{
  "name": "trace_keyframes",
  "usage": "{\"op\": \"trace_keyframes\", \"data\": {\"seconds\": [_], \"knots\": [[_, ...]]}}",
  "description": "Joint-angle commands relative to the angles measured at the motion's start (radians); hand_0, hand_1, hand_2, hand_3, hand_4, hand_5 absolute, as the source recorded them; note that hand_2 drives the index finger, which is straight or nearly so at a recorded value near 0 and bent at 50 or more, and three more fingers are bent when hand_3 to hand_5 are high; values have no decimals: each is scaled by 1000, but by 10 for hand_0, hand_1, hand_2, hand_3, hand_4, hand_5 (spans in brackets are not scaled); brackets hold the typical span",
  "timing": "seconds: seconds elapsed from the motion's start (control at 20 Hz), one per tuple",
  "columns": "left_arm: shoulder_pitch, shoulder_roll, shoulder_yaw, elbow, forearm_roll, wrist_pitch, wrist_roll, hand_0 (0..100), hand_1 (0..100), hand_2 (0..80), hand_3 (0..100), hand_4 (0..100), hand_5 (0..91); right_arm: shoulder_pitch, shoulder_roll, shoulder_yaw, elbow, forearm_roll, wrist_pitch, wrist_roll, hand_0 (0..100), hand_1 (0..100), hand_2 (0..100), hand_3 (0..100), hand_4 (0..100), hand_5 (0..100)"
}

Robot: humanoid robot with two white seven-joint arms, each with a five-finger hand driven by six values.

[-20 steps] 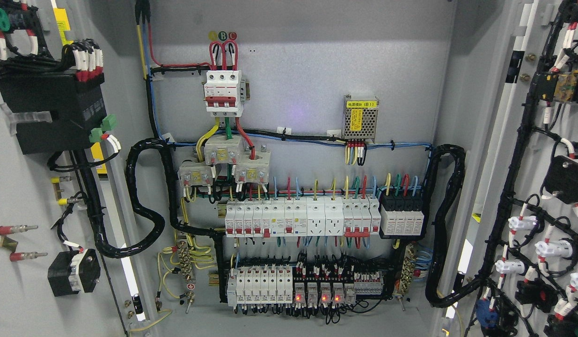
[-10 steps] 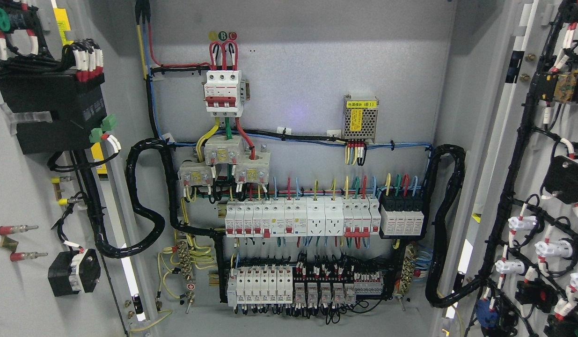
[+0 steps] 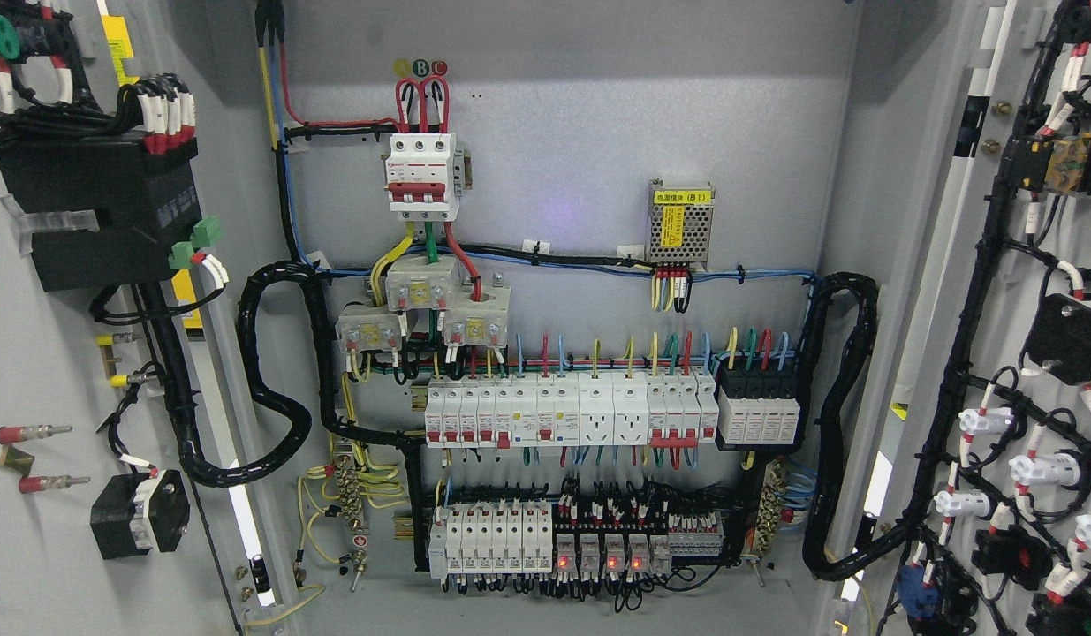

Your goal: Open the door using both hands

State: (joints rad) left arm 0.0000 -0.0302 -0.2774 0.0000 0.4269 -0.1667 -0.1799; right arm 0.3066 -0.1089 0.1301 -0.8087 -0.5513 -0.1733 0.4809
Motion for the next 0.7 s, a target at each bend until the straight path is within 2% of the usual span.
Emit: {"op": "trace_keyframes", "data": {"seconds": [0.0, 0.05, 0.1, 0.3, 0.35, 0.55, 0.65], "knots": [[-23, -11, 0, -25, 0, -1, 8, 0, 0, 0, 0, 0, 0, -72, -2, -47, 531, 7, -2, -13, 266, 0, 0, 0, 0, 0], [-23, -11, 0, -22, -2, -1, 11, 0, 0, 0, 0, 0, 0, -84, -2, -46, 552, 7, -2, -19, 266, 0, 0, 0, 0, 0], [-23, -11, 0, -18, -2, -1, 11, 0, 0, 0, 0, 0, 0, -93, -2, -41, 563, 7, 0, -54, 267, 0, 0, 0, 0, 0], [-23, -10, -5, -14, -4, -1, 13, 0, 0, 0, 0, 0, 0, -109, -3, -37, 571, 91, 1, -283, 267, 0, 0, 0, 0, 0], [-23, -8, -5, -14, -4, -1, 13, 0, 0, 0, 0, 0, 0, -110, -2, -38, 571, 149, 1, -327, 267, 0, 0, 0, 0, 0], [-23, -2, -9, -12, -5, -1, 13, 0, 0, 0, 0, 0, 0, -112, 0, -38, 569, 333, 6, -462, 266, 0, 0, 0, 0, 0], [-23, 0, -8, -12, -57, -1, 14, 0, 0, 0, 0, 0, 0, -121, 15, -32, 572, 427, 8, -551, 266, 0, 0, 0, 0, 0]]}}
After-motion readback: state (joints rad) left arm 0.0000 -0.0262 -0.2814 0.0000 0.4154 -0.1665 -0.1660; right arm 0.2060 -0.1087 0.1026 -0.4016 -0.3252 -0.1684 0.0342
